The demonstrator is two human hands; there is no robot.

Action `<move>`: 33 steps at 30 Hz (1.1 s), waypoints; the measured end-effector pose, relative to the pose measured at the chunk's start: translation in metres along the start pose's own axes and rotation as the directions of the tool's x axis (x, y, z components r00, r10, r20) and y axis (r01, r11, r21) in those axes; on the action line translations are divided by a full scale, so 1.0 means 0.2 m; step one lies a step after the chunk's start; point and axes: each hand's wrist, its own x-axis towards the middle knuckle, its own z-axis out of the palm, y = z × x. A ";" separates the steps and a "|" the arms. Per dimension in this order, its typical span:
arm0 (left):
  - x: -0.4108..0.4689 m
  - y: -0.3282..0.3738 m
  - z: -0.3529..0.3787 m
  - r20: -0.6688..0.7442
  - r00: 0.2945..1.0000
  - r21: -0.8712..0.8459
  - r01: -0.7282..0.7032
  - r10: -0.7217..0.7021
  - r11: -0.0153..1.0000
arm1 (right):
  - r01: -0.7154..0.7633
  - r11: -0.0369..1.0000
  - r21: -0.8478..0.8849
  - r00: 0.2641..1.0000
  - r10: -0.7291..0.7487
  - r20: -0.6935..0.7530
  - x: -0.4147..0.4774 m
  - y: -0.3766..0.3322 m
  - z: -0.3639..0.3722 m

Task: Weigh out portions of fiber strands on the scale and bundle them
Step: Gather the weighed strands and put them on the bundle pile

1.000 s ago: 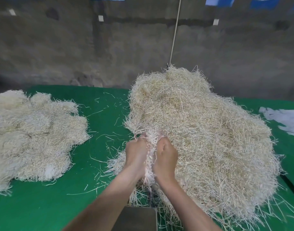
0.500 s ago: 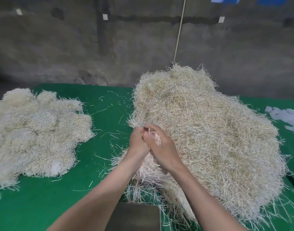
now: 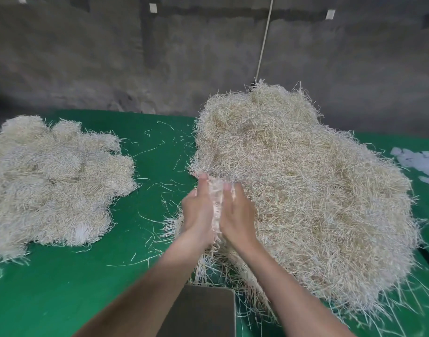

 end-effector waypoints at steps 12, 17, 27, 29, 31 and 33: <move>0.14 0.02 -0.16 0.006 0.998 0.205 -0.065 0.066 0.977 | -0.330 0.830 0.450 0.922 0.181 0.343 0.04 0.03 -0.12; 0.06 0.01 -0.17 0.095 0.964 0.350 -0.266 0.248 0.898 | -0.226 0.919 0.323 0.921 0.094 0.377 -0.10 -0.09 -0.01; -0.18 -0.12 -0.30 0.192 0.974 0.128 0.100 -0.123 0.987 | -0.361 0.824 0.436 0.928 0.364 0.079 -0.16 -0.10 0.14; -0.18 -0.15 -0.30 0.082 0.990 0.035 0.108 -0.111 0.994 | -0.319 0.872 0.372 0.946 0.313 0.077 -0.21 -0.11 0.18; -0.16 -0.16 -0.32 -0.017 1.000 0.050 -0.014 0.015 0.999 | -0.283 0.911 0.299 0.959 0.265 0.099 -0.24 -0.12 0.19; -0.10 -0.17 -0.38 -0.062 0.987 0.121 -0.142 0.150 0.982 | -0.294 0.917 0.270 0.952 0.255 0.170 -0.26 -0.11 0.21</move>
